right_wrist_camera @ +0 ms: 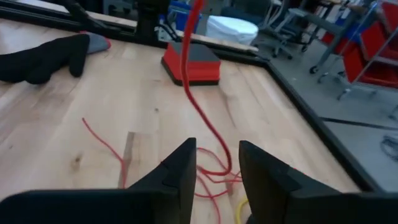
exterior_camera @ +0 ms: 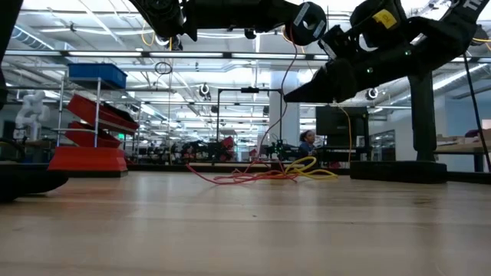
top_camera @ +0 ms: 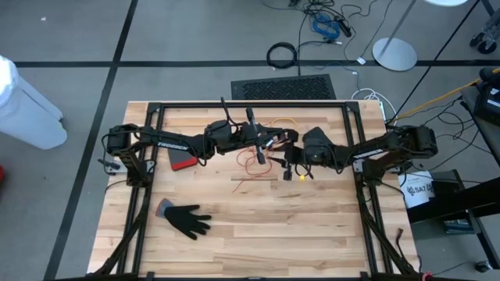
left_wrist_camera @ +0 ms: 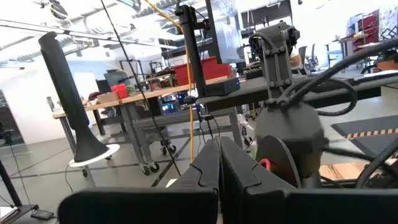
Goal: Coil cords
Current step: Coil the red wire into the spool
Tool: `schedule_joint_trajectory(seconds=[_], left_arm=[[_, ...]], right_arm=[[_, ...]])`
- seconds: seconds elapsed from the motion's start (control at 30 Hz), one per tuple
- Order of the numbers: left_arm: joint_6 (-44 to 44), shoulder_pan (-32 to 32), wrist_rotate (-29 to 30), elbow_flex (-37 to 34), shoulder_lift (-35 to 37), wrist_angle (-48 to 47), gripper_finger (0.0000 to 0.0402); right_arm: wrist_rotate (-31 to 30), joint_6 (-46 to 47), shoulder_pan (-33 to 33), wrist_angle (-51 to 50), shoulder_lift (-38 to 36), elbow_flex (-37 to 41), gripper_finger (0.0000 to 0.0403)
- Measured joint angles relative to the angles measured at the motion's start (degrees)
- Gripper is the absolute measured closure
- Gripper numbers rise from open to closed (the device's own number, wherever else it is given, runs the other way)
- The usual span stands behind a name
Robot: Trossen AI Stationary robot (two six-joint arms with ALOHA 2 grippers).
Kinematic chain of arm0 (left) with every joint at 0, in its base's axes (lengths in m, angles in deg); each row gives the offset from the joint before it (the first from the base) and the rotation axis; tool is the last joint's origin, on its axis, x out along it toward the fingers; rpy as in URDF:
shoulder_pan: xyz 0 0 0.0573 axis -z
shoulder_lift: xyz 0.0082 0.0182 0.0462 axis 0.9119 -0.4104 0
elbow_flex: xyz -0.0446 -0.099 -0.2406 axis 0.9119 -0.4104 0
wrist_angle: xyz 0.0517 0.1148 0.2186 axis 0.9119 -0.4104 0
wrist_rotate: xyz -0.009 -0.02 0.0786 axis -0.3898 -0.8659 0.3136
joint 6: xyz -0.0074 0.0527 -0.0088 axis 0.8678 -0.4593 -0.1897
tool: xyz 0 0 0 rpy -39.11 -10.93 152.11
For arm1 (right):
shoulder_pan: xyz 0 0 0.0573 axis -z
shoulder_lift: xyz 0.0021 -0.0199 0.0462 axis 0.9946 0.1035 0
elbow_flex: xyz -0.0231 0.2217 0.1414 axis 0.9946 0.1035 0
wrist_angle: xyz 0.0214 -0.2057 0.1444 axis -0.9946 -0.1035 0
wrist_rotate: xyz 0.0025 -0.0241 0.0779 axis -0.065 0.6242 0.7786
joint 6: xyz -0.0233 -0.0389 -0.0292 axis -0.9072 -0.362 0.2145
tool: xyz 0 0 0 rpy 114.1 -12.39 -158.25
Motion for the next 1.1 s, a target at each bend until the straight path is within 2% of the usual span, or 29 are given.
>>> schedule_joint_trajectory(seconds=[0.13, 0.3, 1.1], left_arm=[[1.4, 0.0, -1.4, 0.0, 0.0, 0.0, 0.0402], [2.0, 0.0, -2.2, 0.0, 0.0, 0.0, 0.0402], [1.4, 0.0, -2.2, 0.0, 0.0, -2.5, 0.0402]], right_arm=[[3.2, 0.7, 0.7, 3.5, 3.3, 0.0, 0.0300], [3.4, 0.4, 1.4, 8.1, 6.4, 0.0, 0.0301], [3.3, -1.0, 1.9, 5.1, 6.1, 0.0, 0.0353]])
